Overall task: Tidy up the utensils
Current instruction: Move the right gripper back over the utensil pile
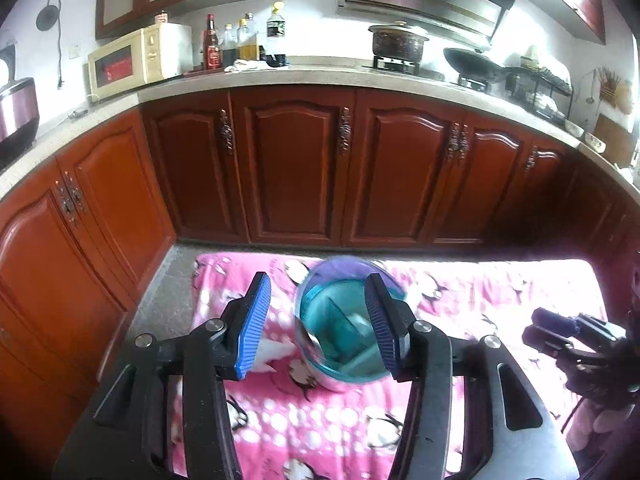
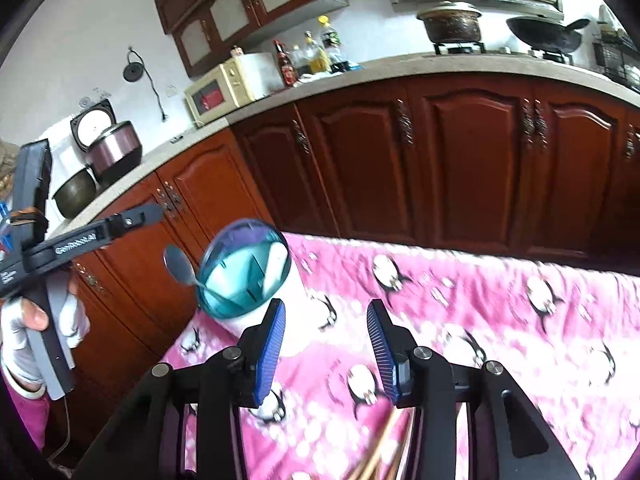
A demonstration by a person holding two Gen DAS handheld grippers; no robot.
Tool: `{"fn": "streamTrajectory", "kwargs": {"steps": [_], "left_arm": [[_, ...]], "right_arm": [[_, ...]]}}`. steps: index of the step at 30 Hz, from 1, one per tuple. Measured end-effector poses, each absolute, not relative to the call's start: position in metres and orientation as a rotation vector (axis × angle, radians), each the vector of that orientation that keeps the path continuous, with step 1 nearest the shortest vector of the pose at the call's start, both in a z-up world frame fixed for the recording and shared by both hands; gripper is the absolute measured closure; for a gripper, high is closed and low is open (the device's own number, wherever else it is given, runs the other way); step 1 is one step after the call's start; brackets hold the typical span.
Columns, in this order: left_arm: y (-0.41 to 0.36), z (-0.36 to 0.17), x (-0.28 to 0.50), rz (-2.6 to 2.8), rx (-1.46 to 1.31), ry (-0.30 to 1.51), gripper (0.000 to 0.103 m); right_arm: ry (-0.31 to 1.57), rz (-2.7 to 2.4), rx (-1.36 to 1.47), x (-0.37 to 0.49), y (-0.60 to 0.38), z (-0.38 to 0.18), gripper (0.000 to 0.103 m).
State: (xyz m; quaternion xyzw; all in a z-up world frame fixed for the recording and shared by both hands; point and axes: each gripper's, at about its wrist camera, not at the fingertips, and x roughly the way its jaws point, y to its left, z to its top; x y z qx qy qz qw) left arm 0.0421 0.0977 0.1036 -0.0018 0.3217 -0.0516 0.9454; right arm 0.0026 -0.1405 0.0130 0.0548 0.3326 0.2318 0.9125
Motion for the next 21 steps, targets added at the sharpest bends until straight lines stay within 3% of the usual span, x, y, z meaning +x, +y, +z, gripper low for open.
{"fn": "streamTrajectory", "kwargs": {"steps": [21], "left_arm": [[-0.006,0.045,0.013,-0.238,-0.004,0.766,0.055]], "right_arm": [[0.878,0.267,0.132,-0.029,-0.220,-0.038,0.058]]}}
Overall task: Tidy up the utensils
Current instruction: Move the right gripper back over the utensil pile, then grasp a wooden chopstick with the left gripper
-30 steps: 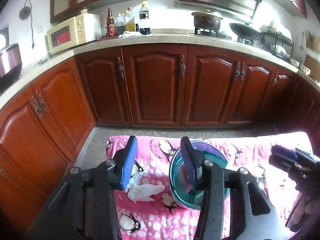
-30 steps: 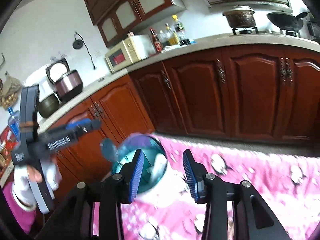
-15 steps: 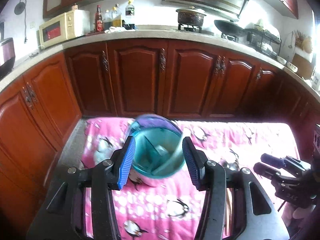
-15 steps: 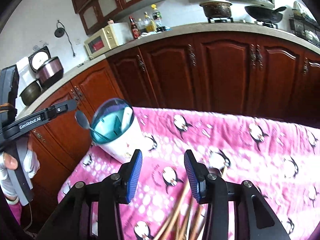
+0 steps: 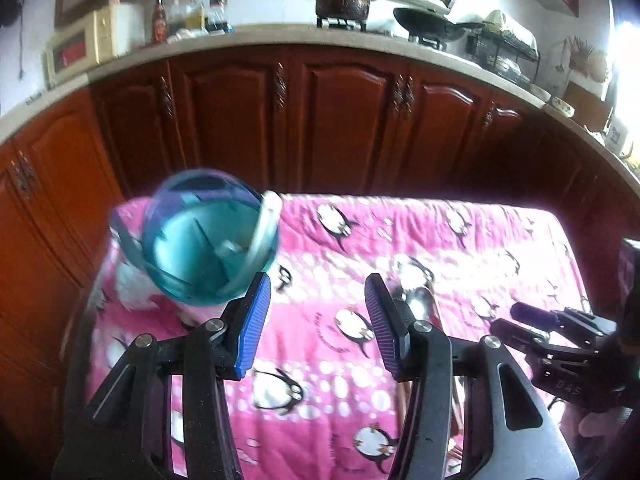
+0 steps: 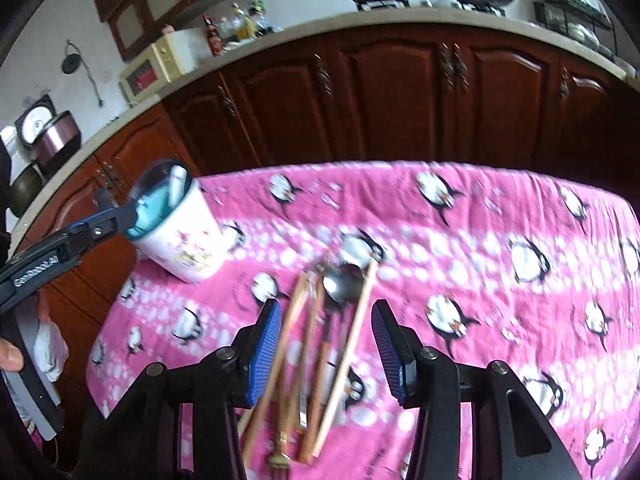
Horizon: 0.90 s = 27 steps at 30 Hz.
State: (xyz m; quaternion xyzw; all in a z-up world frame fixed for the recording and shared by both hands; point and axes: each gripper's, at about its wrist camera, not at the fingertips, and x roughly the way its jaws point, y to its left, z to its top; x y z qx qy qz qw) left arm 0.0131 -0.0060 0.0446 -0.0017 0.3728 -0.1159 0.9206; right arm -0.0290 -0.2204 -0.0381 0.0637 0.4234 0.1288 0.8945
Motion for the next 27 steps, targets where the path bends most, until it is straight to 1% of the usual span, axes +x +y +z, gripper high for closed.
{"fn": "streamTrajectory", "kwargs": {"steps": [3,4,6,9,15,18,22,27], "left_arm": [[-0.012,0.026,0.018,-0.272,-0.030,0.826,0.055],[-0.013,0.019,0.020,-0.282,-0.041,0.845,0.055],[-0.015,0.005,0.025,-0.298,-0.069,0.890,0.055],[-0.021,-0.013,0.029,-0.329,-0.080,0.942,0.055],[-0.033,-0.037,0.037,-0.382,-0.088,1.017,0.055],[-0.037,-0.046,0.044,-0.389,-0.078,1.040,0.055],[-0.045,-0.053,0.050,-0.401,-0.066,1.064,0.055],[-0.063,-0.063,0.062,-0.426,-0.042,1.087,0.055]], "right_arm": [[0.925,0.273,0.156,-0.022,-0.228,-0.055,0.059],[0.936,0.276,0.159,-0.019,-0.228,-0.059,0.064],[0.963,0.283,0.170,-0.009,-0.227,-0.069,0.071],[0.990,0.314,0.193,0.010,-0.221,-0.079,0.076],[1.031,0.387,0.193,0.048,-0.208,-0.095,0.077],[1.072,0.440,0.213,0.053,-0.202,-0.101,0.077],[1.116,0.368,0.154,0.053,-0.204,-0.112,0.077],[1.094,0.334,0.171,0.056,-0.221,-0.110,0.077]]}}
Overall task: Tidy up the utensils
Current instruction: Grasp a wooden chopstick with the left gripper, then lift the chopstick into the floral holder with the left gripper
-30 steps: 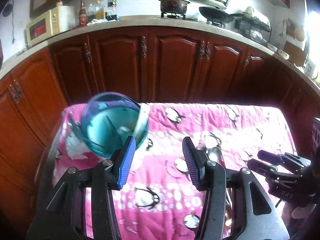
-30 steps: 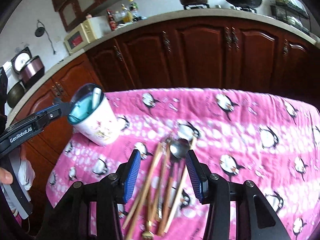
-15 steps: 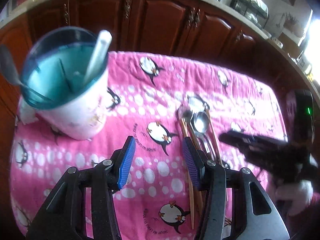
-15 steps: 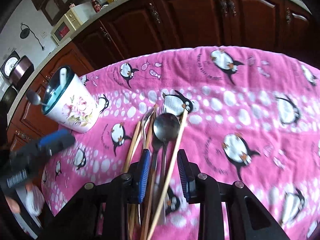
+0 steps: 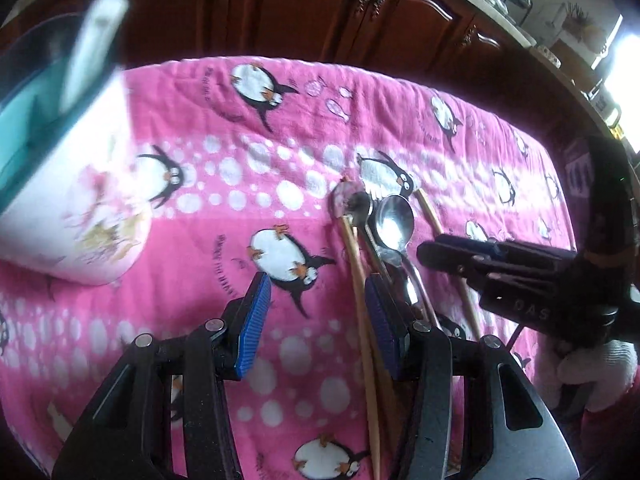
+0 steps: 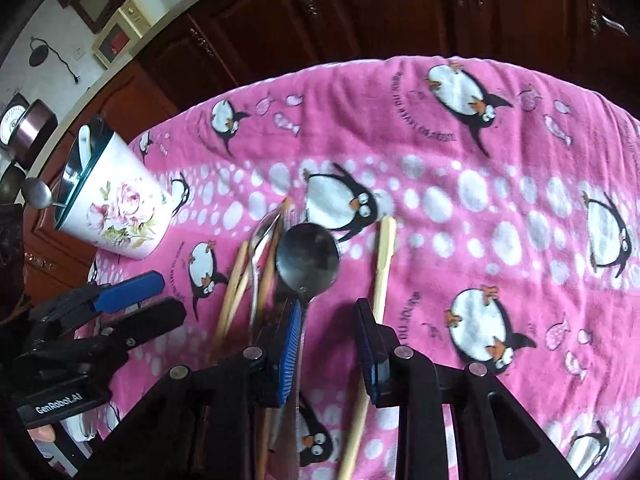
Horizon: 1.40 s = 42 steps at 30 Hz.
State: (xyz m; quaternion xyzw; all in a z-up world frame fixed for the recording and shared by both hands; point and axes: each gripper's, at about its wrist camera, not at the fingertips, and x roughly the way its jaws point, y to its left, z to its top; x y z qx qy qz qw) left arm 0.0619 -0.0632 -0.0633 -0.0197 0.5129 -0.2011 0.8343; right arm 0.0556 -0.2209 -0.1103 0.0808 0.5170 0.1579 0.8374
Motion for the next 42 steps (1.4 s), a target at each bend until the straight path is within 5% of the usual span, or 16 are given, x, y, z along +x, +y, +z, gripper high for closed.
{"fn": "streamTrajectory", "kwargs": {"steps": [6,10,13,21,24,27,42], "left_arm": [[-0.081,-0.076,0.079,-0.475,-0.056,1.141,0.057],[-0.090,-0.084,0.091,-0.485,-0.030,1.161,0.086],[-0.091,-0.086,0.099,-0.502,-0.061,1.177,0.093],[-0.069,-0.083,0.102,-0.531,-0.135,1.197,0.095],[-0.062,-0.075,0.095,-0.533,-0.134,1.174,0.095],[-0.055,-0.060,0.083,-0.547,-0.135,1.141,0.095],[0.011,0.064,0.030,-0.563,-0.182,0.864,0.099]], "right_arm": [[1.080,0.403,0.268,0.072,-0.241,-0.114,0.077],[1.076,0.463,0.287,0.080,-0.245,-0.115,0.077],[1.072,0.482,0.269,0.084,-0.246,-0.114,0.077],[1.061,0.516,0.196,0.097,-0.226,-0.124,0.077],[1.043,0.514,0.192,0.098,-0.223,-0.121,0.095],[0.989,0.515,0.158,0.086,-0.220,-0.107,0.099],[0.747,0.524,0.105,0.011,-0.231,0.003,0.101]]}}
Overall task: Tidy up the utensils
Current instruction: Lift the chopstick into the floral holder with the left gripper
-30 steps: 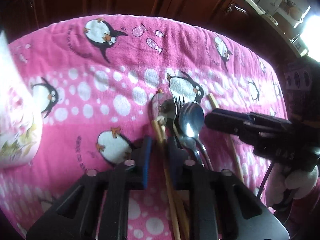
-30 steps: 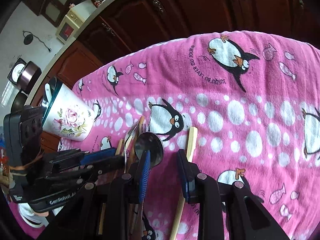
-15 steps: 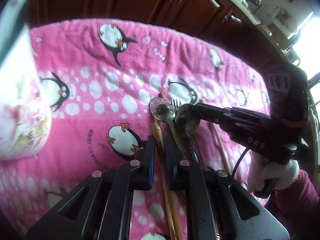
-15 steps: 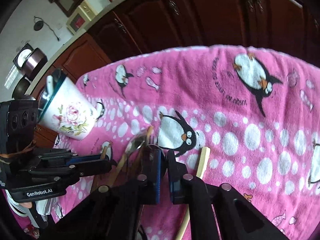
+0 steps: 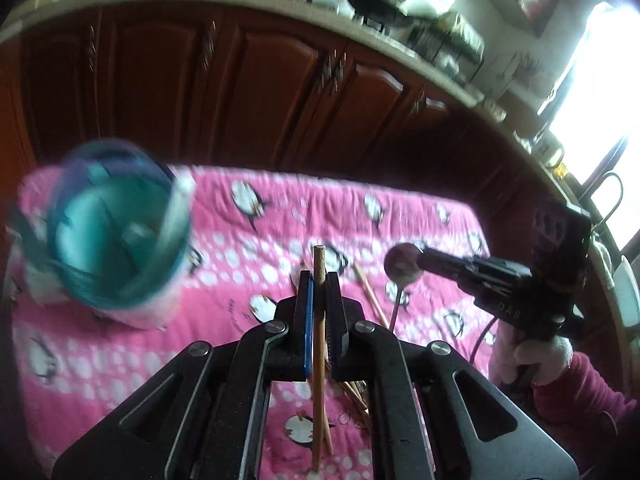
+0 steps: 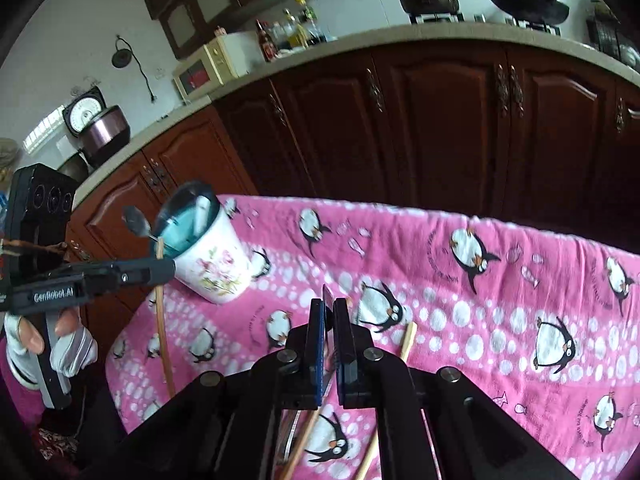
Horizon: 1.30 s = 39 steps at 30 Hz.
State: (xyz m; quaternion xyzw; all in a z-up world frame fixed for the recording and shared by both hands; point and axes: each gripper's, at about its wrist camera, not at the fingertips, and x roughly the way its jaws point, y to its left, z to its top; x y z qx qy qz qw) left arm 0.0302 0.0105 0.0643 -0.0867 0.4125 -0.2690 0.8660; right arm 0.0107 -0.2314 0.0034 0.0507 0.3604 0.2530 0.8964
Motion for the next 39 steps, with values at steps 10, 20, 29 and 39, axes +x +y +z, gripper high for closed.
{"fn": "streamTrajectory", "kwargs": {"steps": [10,20,29,39], "left_arm": [[0.069,0.160,0.014,-0.514,-0.226,0.666,0.099],[0.129,0.241,0.041,-0.303,-0.146,0.441,0.099],[0.139,0.187,0.088,-0.190,-0.075,0.431,0.099],[0.144,0.127,0.110,-0.208,-0.122,0.521,0.099]], "right_arm": [[0.622,0.562,0.099,0.002,-0.200,0.062,0.101],[0.485,0.535,0.122,0.045,-0.128,0.115,0.101],[0.434,0.439,-0.043,0.093,-0.051,0.104,0.101],[0.409,0.425,-0.269,0.100,-0.006,0.068,0.102]]}}
